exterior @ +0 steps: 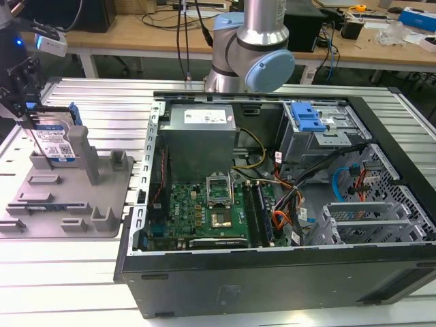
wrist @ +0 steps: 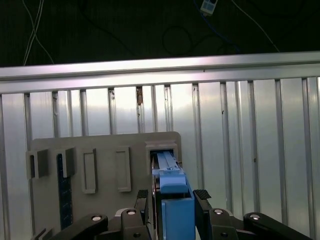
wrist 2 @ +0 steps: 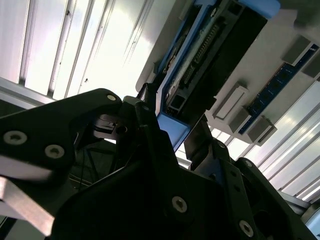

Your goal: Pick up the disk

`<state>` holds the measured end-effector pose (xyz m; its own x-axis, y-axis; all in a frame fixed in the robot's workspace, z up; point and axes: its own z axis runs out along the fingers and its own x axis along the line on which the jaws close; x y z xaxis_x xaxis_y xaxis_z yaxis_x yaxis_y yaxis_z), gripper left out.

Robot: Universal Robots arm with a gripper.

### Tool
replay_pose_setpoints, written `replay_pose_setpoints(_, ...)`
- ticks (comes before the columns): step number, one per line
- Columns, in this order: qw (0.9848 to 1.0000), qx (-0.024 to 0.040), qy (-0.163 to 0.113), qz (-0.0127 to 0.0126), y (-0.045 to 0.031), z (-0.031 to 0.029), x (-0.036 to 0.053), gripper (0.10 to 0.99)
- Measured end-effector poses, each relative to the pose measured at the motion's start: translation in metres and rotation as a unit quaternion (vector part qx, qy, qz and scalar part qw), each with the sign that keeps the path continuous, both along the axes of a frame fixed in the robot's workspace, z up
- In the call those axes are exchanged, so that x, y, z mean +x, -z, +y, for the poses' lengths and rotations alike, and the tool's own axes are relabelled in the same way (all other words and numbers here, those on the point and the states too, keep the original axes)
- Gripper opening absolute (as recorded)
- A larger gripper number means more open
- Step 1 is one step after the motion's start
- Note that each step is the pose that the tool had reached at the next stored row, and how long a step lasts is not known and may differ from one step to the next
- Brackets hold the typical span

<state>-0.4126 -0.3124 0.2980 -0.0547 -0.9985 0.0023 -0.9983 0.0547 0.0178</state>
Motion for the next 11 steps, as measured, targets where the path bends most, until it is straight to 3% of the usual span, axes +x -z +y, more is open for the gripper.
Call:
replay_pose_setpoints(7,1.0,0.0,0.0,0.0,0.0001,0.0,-0.0002,0.467)
replay_pose_setpoints(8,1.0,0.0,0.0,0.0,0.0001,0.0,-0.0002,0.396)
replay_pose_setpoints(11,1.0,0.0,0.0,0.0001,0.0001,0.0,-0.0002,0.396)
